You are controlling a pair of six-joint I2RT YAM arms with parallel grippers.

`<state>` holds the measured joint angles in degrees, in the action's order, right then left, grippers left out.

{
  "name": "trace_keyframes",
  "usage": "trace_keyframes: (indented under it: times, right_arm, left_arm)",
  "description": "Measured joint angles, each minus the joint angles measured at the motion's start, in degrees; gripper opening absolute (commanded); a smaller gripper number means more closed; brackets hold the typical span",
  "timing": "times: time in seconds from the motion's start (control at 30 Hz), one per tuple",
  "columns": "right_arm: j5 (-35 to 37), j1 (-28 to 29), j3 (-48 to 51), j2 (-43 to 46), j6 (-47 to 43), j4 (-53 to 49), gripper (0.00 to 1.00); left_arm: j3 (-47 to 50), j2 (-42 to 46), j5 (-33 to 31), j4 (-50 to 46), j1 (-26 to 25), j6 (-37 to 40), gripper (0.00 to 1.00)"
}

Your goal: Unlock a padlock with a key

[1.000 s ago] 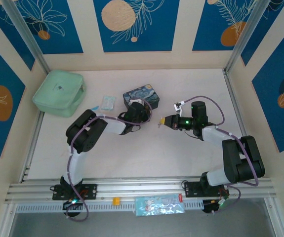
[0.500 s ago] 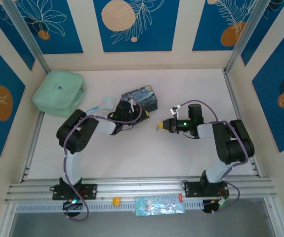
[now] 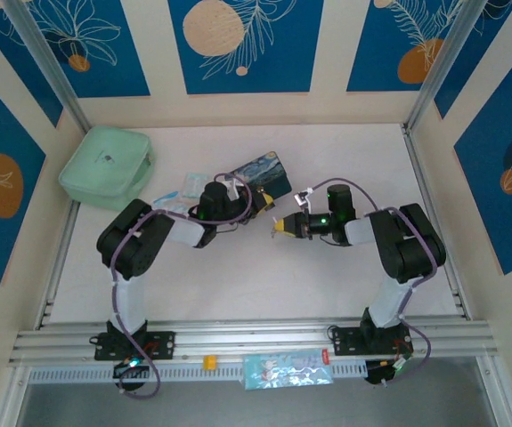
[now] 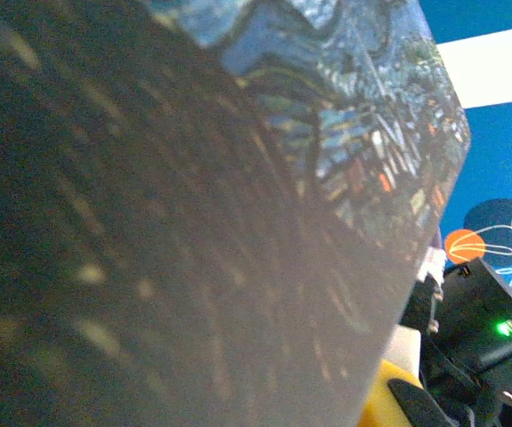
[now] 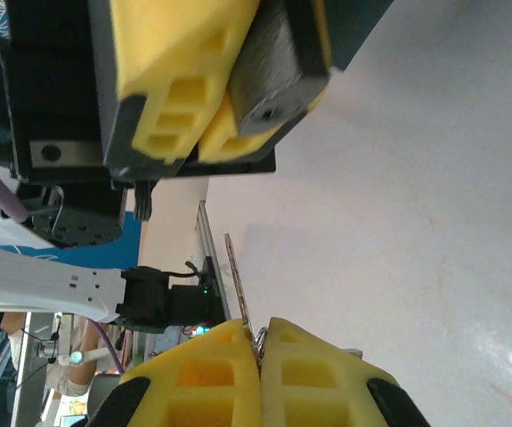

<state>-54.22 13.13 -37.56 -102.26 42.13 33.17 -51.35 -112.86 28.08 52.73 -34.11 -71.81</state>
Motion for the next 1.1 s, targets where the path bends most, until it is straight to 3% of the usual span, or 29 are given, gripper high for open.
trace_keyframes:
  times: [1.1]
  right_arm:
    - [-1.0, -1.2, 1.5, -0.8, 10.5, 10.8, 0.0]
  left_arm:
    - [3.0, 1.0, -0.3, 6.9, -2.4, -3.4, 0.0]
